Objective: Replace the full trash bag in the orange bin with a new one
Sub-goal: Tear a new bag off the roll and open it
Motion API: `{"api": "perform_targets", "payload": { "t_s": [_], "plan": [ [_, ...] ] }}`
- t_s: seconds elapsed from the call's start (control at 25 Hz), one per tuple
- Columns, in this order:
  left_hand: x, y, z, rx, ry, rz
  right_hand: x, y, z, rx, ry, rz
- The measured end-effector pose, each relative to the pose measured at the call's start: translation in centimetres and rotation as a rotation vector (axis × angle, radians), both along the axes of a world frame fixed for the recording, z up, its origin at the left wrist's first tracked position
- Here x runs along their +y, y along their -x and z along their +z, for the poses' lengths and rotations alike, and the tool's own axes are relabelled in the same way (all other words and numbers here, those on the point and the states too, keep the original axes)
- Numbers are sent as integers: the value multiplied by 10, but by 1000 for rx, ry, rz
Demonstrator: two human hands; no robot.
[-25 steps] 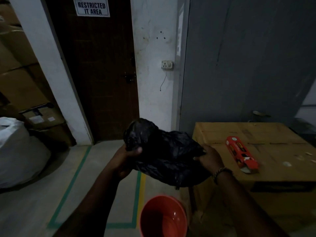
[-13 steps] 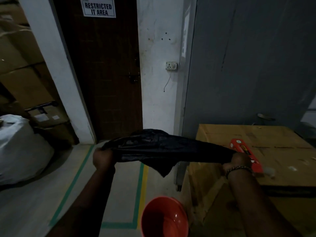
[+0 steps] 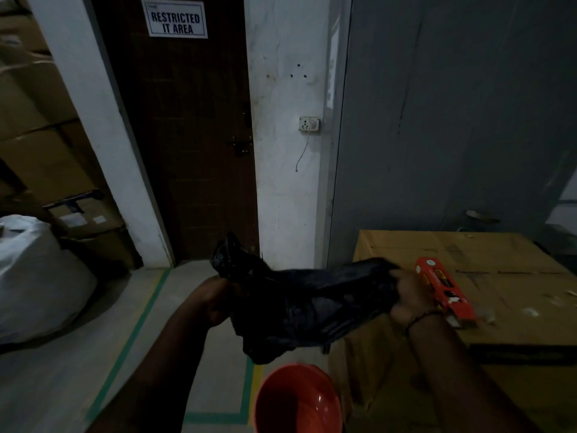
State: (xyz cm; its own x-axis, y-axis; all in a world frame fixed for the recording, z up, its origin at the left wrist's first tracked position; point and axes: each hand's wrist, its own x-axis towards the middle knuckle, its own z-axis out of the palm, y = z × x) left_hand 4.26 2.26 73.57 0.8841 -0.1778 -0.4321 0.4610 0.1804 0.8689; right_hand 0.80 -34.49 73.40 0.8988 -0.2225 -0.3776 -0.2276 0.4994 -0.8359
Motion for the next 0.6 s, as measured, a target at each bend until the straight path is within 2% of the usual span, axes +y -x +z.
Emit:
{"api": "perform_targets", "payload": {
  "t_s": [0.04,0.08,0.16,0.2,0.28,0.32,0.4,0.44,0.48,0.52,0.56,0.6],
  "plan": [
    [3,-1,-7,-38,-76,36,-10,0,2,-19,-116,-135],
    [5,-1,-8,1,-70,103,-20,-1,3,-30,-66,-240],
    [11,-6,-11,84,79,181,-40,-7,-4,108,182,-366],
    [9,-8,-7,109,237,229,-46,-12,-4,159,205,-347],
    [-4,4,7,64,435,241,-45,-12,-8,63,-22,-296],
    [-10,8,14,-66,429,261,-36,-9,-2,-2,-102,-245],
    [-23,29,24,-207,337,228,-19,-5,2,70,-273,-114],
    [-28,32,21,-248,347,193,-14,-6,-2,112,-210,-15],
    [-32,26,18,-181,484,198,-11,-4,-5,134,-100,83],
    [-40,19,13,-144,623,256,-12,-2,-8,91,-44,171],
    [-47,10,6,-154,637,288,-11,1,-6,48,-18,246],
    [-53,4,6,-24,693,364,-13,5,-4,11,23,305]
  ]
}}
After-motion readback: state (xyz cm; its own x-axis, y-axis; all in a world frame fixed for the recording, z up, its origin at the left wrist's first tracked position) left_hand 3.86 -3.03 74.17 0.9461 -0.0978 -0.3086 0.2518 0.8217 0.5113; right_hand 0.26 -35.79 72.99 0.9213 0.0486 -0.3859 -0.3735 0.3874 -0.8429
